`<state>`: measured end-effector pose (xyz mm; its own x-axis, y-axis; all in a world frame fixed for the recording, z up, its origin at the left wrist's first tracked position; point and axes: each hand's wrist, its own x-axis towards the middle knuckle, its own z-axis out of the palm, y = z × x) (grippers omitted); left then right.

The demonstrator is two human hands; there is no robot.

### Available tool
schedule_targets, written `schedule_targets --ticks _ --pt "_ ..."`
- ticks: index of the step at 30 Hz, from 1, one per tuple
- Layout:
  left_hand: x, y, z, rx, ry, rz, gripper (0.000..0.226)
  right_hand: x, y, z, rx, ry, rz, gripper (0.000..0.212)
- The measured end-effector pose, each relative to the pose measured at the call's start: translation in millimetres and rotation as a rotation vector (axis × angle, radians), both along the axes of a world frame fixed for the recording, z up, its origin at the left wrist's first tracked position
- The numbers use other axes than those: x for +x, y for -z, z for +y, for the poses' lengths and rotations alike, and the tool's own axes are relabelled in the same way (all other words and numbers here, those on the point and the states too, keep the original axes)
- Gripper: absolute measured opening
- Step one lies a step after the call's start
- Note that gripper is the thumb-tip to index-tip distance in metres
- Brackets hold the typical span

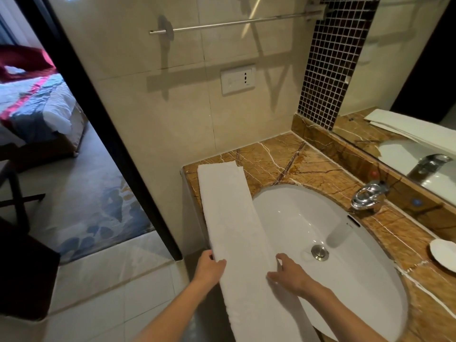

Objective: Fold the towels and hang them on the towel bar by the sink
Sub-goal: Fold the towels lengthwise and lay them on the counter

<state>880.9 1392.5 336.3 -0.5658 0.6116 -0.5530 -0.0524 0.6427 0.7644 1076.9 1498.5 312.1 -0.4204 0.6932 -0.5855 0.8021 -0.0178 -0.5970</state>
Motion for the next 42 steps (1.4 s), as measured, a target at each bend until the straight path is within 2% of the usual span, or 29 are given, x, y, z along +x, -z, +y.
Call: schedule_targets --ticks 10,17,21,28,36,42 --pt "-39 0 43 0.022 0.065 -0.041 0.060 -52 -18 36 0.178 -0.083 0.061 0.070" --pt "-93 7 92 0.069 0.110 -0.108 0.065 -111 -19 73 0.220 -0.057 0.031 0.072" --pt "-121 7 113 0.065 0.136 -0.141 0.064 -139 -17 93 0.279 -0.059 -0.010 0.055" --pt "-153 18 131 0.028 0.151 -0.188 0.065 -182 -7 124 0.315 -0.075 -0.059 0.051" --pt "-168 25 142 0.088 0.100 -0.220 0.047 -213 -2 157 0.335 -0.006 -0.077 0.050" --pt "-162 23 150 0.094 -0.025 -0.261 0.028 -210 3 169 0.320 0.091 -0.102 0.035"
